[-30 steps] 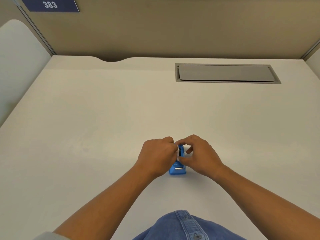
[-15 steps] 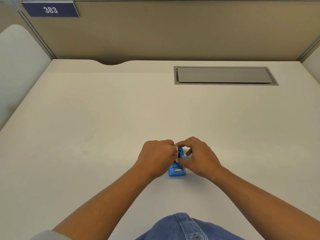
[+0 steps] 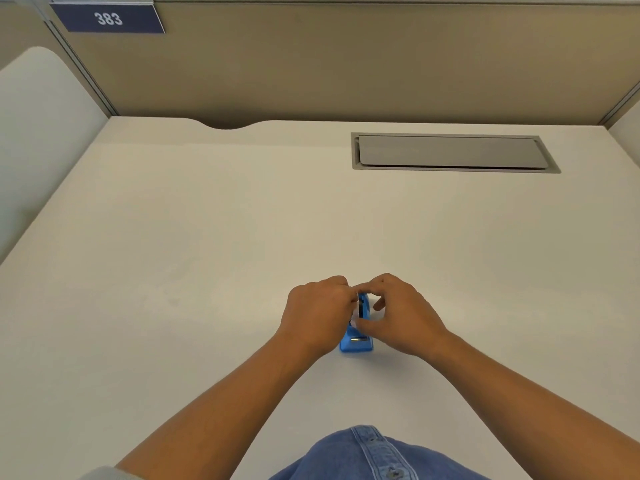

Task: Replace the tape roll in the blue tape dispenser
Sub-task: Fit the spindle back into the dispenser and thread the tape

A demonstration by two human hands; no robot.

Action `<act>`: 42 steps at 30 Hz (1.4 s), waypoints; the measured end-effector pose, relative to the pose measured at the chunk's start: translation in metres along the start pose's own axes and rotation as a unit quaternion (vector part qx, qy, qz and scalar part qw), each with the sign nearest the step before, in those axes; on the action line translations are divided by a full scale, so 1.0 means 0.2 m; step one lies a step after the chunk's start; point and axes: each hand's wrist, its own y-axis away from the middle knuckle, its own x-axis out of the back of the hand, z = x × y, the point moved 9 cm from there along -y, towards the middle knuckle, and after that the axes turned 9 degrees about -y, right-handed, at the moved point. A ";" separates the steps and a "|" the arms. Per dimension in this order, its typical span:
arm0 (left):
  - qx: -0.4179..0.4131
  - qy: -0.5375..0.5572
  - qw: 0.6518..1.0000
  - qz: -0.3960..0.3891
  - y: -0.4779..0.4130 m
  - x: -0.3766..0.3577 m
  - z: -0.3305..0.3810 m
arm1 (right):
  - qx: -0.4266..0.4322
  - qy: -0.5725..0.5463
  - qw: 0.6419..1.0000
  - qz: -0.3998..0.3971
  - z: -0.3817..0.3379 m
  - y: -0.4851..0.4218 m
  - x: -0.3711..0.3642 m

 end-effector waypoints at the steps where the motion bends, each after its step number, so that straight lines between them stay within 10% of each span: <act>1: 0.000 0.003 1.000 0.001 0.00 0.00 -0.01 | 0.000 -0.002 1.000 0.005 0.00 0.00 0.00; 32: 0.049 0.108 0.992 0.047 0.06 -0.03 -0.12 | 0.069 0.009 0.997 0.018 -0.14 -0.01 0.06; 42: 0.026 0.114 0.991 -0.064 0.08 -0.18 -0.12 | 0.086 0.080 0.993 -0.011 -0.19 0.00 0.07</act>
